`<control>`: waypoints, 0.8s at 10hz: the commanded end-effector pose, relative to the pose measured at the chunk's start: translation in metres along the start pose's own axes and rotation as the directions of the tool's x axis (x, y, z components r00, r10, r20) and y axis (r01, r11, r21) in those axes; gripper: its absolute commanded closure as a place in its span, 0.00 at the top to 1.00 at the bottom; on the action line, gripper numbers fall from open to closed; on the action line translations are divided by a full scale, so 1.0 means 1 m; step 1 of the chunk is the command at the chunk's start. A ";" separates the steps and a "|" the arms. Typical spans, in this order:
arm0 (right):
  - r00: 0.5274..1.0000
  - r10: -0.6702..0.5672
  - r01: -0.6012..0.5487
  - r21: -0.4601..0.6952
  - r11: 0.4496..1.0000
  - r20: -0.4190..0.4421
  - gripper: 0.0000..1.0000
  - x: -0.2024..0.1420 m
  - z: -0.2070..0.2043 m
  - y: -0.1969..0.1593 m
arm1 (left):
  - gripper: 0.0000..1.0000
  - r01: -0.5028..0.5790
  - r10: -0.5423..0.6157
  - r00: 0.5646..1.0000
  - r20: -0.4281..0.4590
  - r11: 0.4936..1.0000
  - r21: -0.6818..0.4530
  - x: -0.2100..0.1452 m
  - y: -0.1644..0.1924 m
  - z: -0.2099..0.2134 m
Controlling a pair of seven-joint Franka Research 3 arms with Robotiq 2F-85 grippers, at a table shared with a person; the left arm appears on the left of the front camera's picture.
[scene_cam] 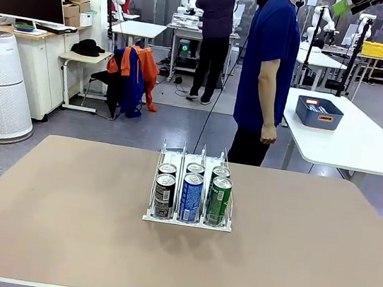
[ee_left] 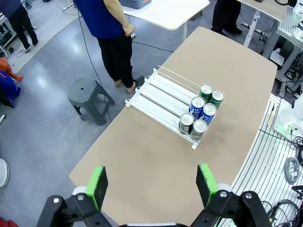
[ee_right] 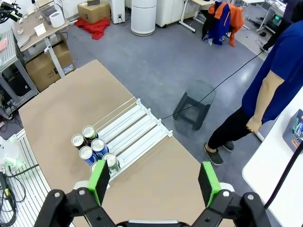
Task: Fill the beverage cans into the dispenser.
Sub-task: Pick up the Sprite handed by the human.
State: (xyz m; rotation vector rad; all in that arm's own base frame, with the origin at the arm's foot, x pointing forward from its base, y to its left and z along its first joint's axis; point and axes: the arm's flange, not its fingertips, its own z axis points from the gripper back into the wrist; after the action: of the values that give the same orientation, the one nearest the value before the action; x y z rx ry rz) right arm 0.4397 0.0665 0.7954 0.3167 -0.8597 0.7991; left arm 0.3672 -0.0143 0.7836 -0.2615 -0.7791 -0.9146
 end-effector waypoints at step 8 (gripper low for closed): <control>0.980 -0.031 0.051 0.098 0.994 -0.198 1.00 0.003 0.048 0.024 | 1.00 -0.047 0.040 0.998 -0.040 0.981 -0.190 0.026 -0.030 0.043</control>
State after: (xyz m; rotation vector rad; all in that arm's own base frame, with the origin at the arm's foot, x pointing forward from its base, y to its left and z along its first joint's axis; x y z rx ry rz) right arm 0.4008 0.0605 0.8199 0.3806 -0.6397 0.8010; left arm 0.3337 -0.0258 0.8183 -0.3559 -0.6791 -0.9143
